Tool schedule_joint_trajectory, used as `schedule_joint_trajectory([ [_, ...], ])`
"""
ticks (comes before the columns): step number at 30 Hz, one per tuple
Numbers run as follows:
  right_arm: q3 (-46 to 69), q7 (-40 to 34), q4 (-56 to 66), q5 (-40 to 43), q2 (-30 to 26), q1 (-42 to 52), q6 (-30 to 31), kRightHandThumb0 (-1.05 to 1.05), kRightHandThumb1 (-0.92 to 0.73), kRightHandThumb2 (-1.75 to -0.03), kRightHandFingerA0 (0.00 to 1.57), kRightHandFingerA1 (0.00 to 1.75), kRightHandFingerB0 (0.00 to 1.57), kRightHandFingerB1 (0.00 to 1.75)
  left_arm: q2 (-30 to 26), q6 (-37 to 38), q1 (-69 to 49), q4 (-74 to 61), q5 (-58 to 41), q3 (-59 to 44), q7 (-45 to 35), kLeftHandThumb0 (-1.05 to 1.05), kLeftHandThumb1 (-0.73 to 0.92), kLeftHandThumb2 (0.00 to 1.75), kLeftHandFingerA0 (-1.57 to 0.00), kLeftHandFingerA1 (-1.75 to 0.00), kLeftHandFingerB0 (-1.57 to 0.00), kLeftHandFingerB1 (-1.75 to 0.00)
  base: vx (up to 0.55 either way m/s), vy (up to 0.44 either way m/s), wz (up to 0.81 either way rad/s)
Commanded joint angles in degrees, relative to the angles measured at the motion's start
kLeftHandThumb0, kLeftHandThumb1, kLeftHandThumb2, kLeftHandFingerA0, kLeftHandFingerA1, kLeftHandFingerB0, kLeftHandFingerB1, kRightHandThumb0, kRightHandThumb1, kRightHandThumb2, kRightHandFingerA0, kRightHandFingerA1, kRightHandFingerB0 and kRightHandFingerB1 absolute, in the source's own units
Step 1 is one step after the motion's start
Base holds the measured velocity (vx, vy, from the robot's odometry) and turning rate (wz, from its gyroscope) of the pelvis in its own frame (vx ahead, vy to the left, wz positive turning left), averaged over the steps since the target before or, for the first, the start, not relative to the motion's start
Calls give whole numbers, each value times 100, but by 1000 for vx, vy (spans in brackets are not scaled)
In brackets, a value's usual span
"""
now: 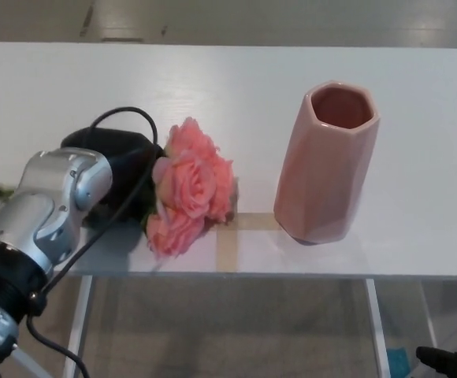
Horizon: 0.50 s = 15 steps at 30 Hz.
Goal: Use the left hand to pick up the rose and then lift and insert it into the pink vase.
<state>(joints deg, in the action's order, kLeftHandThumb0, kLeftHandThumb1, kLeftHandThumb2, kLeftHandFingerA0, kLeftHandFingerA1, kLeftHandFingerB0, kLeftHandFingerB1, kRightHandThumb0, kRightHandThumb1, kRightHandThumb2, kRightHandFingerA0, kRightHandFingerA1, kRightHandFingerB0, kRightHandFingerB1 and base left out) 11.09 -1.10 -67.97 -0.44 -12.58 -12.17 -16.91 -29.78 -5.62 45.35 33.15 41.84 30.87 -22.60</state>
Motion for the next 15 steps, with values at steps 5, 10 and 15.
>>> schedule_joint_trajectory([
  [5,4,125,46,78,5,-15,20,-19,-60,-57,65,52,58,49,76,-89,-243,-237,-52,-161,14,-20,79,63,-88,-94,-51,-41,0,0,0],
  [10,2,165,50,73,-4,-7,25,-20,-60,-57,65,52,58,49,107,-75,-287,-304,-97,-322,80,-20,79,63,-88,-100,-52,-40,0,0,0],
  [15,4,174,4,63,-16,-10,8,-20,-60,-57,65,52,58,49,49,233,-262,-290,-152,-531,369,-20,75,62,-76,-121,-56,-42,0,0,0],
])
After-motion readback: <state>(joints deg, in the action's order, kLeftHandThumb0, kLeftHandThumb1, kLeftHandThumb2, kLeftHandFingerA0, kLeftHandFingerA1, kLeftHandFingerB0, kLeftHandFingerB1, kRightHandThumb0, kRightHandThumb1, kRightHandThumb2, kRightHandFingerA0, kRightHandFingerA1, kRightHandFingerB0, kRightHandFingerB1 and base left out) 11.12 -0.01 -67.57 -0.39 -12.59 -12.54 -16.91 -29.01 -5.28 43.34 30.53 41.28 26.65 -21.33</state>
